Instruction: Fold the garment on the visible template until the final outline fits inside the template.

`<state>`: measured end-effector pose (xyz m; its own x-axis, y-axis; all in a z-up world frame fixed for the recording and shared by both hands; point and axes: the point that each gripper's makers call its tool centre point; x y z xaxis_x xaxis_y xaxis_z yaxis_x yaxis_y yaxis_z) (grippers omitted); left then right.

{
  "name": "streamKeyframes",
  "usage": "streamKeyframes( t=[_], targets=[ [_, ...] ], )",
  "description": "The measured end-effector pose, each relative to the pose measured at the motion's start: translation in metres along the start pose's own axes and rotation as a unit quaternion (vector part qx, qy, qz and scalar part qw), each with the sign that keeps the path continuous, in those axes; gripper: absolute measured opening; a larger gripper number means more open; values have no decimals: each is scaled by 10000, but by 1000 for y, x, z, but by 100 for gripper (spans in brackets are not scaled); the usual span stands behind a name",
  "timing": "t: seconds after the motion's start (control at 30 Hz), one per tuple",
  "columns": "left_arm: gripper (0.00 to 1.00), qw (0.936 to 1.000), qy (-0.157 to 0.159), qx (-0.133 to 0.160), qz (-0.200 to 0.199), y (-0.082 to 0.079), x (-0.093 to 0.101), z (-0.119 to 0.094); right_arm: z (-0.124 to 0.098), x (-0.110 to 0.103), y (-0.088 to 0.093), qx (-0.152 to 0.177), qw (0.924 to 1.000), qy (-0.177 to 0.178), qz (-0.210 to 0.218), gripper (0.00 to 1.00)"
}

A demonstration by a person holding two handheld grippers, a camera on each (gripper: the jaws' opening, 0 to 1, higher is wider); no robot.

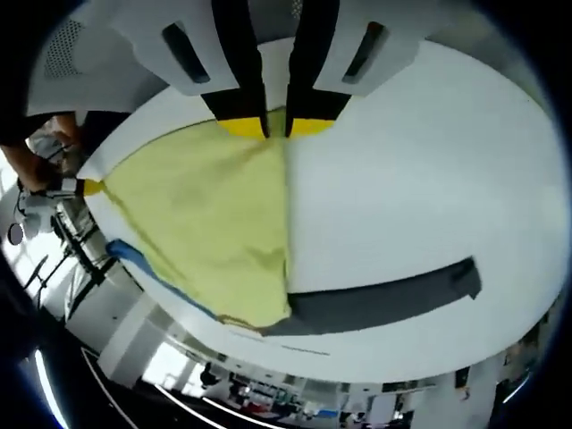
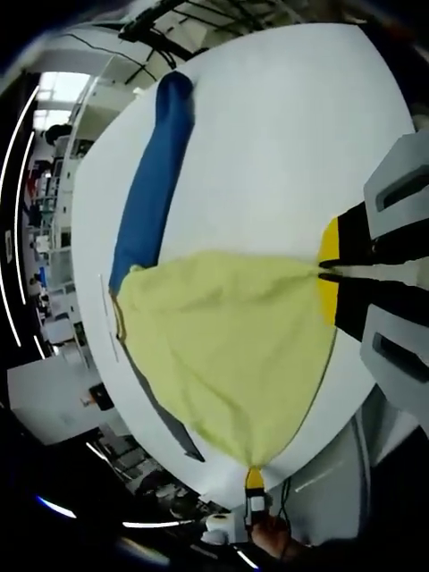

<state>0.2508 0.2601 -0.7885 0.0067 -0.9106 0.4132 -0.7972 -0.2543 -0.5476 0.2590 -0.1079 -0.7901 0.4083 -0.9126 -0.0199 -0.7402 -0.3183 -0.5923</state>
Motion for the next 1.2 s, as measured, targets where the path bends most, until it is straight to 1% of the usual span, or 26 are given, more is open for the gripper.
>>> streamKeyframes(
  t=[0.07, 0.1, 0.17, 0.23, 0.27, 0.3, 0.4, 0.47, 0.6, 0.7, 0.8, 0.83, 0.87, 1.0, 1.13, 1.2],
  targets=[
    [19, 9998, 87, 128, 89, -6, 4, 0, -2, 2, -4, 103, 9999, 10, 6, 10],
    [23, 9998, 106, 138, 117, -7, 5, 1, -3, 3, -6, 161, 9999, 13, 32, 16],
    [30, 9993, 158, 233, 231, -11, 8, 1, -4, 6, -11, 314, 9995, 11, 62, 22],
    [38, 9989, 116, 240, 390, -13, 8, 2, -5, 9, -16, 492, 9988, 40, 41, 27],
    [43, 9985, 121, 259, 475, -14, 9, 2, -6, 11, -19, 566, 9983, 51, 96, 31],
    [48, 9983, 150, 281, 482, -15, 10, 3, -6, 13, -20, 617, 9980, 58, 130, 36],
    [55, 9976, 233, 358, 539, -18, 12, 3, -8, 19, -25, 766, 9970, 106, 92, 47],
    [60, 9969, 301, 405, 606, -21, 15, 3, -10, 25, -29, 865, 9961, 173, 2, 52],
    [71, 9954, 373, 515, 722, -26, 19, 2, -12, 37, -37, 1093, 9938, 209, 53, 64],
    [78, 9942, 337, 591, 830, -30, 18, 2, -12, 52, -43, 1278, 9912, 274, 185, 70],
    [81, 9933, 388, 649, 871, -34, 21, 2, -11, 63, -45, 1347, 9901, 341, 203, 74],
    [82, 9929, 404, 676, 888, -35, 22, 2, -11, 74, -46, 1377, 9894, 406, 206, 75],
    [83, 9924, 426, 696, 916, -37, 23, 2, -11, 80, -47, 1398, 9890, 445, 190, 76],
    [90, 9896, 555, 819, 1042, -43, 30, 1, -11, 108, -50, 1453, 9871, 639, 226, 80],
    [96, 9877, 662, 857, 1129, -46, 34, 2, -11, 127, -53, 1449, 9860, 808, 187, 83],
    [99, 9866, 708, 888, 1174, -48, 37, 1, -12, 131, -54, 1462, 9854, 853, 176, 85]
  ],
)
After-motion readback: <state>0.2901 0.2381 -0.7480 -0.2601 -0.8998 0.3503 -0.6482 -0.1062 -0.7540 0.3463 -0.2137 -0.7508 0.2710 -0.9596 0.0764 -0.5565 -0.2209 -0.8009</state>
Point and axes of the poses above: the point that each gripper's makers call its tool centre point, and the gripper's own axes: z roughly forward along the fingers, x roughly to its right, y roughly out of its underside, and after that the axes turned 13 degrees about -z, right-handed
